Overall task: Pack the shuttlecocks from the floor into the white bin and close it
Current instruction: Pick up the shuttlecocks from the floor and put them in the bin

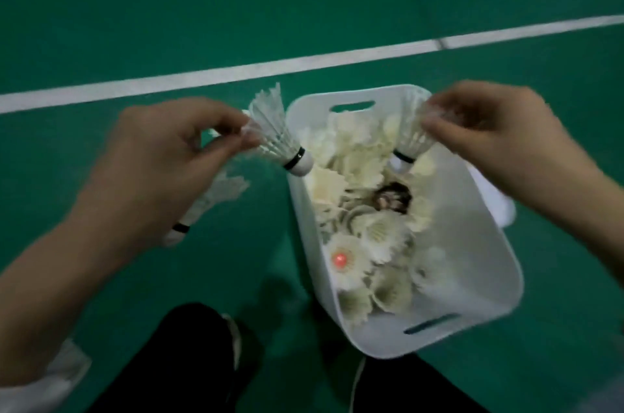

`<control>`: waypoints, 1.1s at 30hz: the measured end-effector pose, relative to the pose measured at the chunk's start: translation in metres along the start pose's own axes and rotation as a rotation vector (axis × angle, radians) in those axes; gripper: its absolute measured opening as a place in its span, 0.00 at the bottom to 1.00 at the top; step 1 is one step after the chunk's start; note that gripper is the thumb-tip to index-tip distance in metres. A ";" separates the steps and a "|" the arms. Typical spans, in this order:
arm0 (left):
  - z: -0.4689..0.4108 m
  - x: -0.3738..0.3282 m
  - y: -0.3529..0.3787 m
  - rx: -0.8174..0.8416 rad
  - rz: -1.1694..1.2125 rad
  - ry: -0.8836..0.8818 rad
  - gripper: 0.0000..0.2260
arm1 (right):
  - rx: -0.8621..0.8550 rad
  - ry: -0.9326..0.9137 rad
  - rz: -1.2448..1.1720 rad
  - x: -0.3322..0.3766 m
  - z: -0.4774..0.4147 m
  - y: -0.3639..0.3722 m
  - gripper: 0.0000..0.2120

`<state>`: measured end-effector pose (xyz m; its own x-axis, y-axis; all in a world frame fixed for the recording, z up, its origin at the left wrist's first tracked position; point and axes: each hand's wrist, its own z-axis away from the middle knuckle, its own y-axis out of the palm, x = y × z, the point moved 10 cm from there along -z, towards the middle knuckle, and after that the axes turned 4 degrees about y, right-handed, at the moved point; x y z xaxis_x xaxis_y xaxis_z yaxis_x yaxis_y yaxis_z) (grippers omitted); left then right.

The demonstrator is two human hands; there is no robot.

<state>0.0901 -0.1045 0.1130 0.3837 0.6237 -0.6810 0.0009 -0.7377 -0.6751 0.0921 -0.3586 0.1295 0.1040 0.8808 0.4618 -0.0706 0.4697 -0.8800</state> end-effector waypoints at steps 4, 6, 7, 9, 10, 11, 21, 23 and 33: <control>-0.009 -0.031 0.040 0.077 0.037 0.131 0.07 | 0.050 0.237 0.092 -0.093 0.039 0.024 0.08; -0.010 -0.043 0.057 0.112 0.047 0.184 0.06 | 0.050 0.259 0.134 -0.111 0.049 0.041 0.08; -0.009 -0.048 0.064 0.116 0.050 0.204 0.06 | 0.034 0.256 0.166 -0.115 0.050 0.047 0.08; -0.006 -0.056 0.075 0.117 0.078 0.228 0.07 | 0.029 0.261 0.210 -0.125 0.046 0.060 0.09; -0.005 -0.058 0.080 0.120 0.089 0.231 0.07 | 0.048 0.262 0.230 -0.131 0.043 0.070 0.09; -0.003 -0.060 0.084 0.131 0.094 0.224 0.07 | 0.073 0.262 0.250 -0.140 0.040 0.082 0.09; 0.010 -0.065 0.118 0.268 0.004 0.225 0.09 | 0.260 0.251 0.347 -0.167 0.022 0.141 0.12; 0.011 -0.064 0.120 0.272 -0.030 0.225 0.10 | 0.224 0.239 0.355 -0.153 0.028 0.124 0.15; 0.008 -0.080 0.122 0.253 -0.033 0.277 0.10 | 0.135 -0.181 -0.159 -0.027 0.047 0.044 0.15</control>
<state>0.0516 -0.2425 0.0825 0.6228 0.5269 -0.5784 -0.1974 -0.6095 -0.7678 0.0391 -0.3585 0.0834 -0.0537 0.7862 0.6157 -0.2007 0.5955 -0.7779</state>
